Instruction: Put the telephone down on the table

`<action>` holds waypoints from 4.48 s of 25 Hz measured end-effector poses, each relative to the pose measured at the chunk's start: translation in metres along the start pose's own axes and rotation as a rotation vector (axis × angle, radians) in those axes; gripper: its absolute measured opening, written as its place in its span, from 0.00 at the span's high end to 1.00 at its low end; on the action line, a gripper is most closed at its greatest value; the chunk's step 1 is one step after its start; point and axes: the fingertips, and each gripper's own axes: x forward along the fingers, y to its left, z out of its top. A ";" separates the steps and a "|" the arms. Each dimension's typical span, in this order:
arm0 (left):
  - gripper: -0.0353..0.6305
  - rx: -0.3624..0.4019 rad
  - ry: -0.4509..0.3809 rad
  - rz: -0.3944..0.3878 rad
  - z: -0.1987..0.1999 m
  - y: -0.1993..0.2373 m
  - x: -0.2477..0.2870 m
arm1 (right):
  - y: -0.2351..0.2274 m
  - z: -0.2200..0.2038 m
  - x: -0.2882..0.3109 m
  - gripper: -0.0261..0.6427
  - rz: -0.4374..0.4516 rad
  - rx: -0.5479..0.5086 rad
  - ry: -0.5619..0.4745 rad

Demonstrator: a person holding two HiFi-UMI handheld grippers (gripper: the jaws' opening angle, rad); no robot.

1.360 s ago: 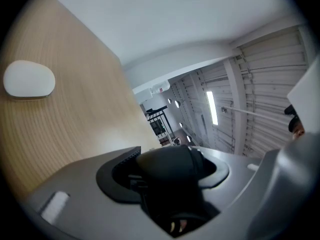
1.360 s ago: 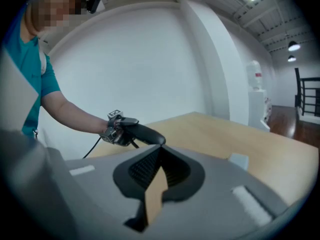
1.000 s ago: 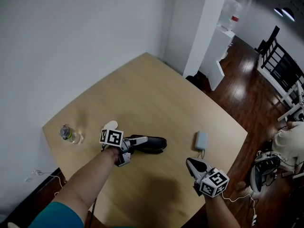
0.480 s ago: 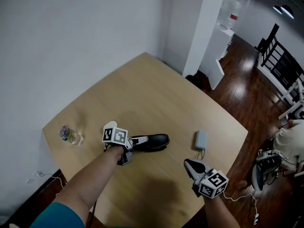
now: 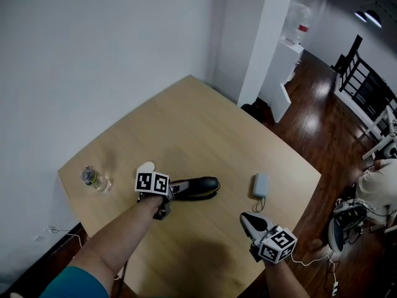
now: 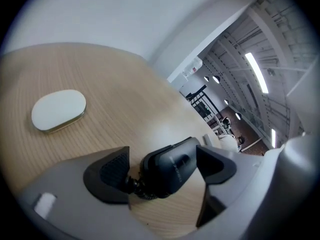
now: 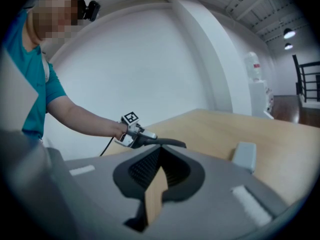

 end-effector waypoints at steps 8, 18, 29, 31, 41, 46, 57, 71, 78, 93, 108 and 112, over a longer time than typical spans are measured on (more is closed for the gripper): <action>0.33 0.052 -0.183 -0.094 -0.008 -0.025 -0.065 | 0.010 0.008 -0.017 0.96 -0.005 0.003 -0.018; 0.71 0.154 -0.445 -0.343 -0.056 -0.089 -0.209 | 0.068 0.038 -0.046 0.96 0.014 -0.054 -0.040; 0.94 0.396 -0.421 -0.373 -0.110 -0.105 -0.304 | 0.162 0.042 -0.083 0.96 -0.093 -0.039 -0.093; 0.94 0.429 -0.413 -0.374 -0.119 -0.112 -0.316 | 0.175 0.039 -0.097 0.96 -0.114 -0.028 -0.104; 0.94 0.575 -0.480 -0.329 -0.244 -0.192 -0.388 | 0.228 0.013 -0.207 0.96 -0.110 -0.087 -0.149; 0.94 0.515 -0.476 -0.297 -0.342 -0.237 -0.400 | 0.259 -0.035 -0.271 0.96 -0.035 -0.115 -0.115; 0.94 0.580 -0.558 -0.209 -0.408 -0.271 -0.481 | 0.324 -0.074 -0.329 0.96 0.055 -0.084 -0.114; 0.94 0.568 -0.473 -0.308 -0.492 -0.197 -0.569 | 0.483 -0.129 -0.308 0.96 -0.008 -0.077 -0.059; 0.94 0.575 -0.506 -0.307 -0.527 -0.228 -0.581 | 0.502 -0.135 -0.351 0.96 0.014 -0.076 -0.099; 0.94 0.531 -0.549 -0.261 -0.612 -0.318 -0.538 | 0.492 -0.187 -0.447 0.96 0.146 -0.005 -0.116; 0.94 0.523 -0.540 -0.303 -0.619 -0.295 -0.560 | 0.535 -0.180 -0.436 0.96 0.125 -0.075 -0.124; 0.94 0.532 -0.541 -0.313 -0.617 -0.295 -0.562 | 0.537 -0.183 -0.436 0.96 0.117 -0.071 -0.118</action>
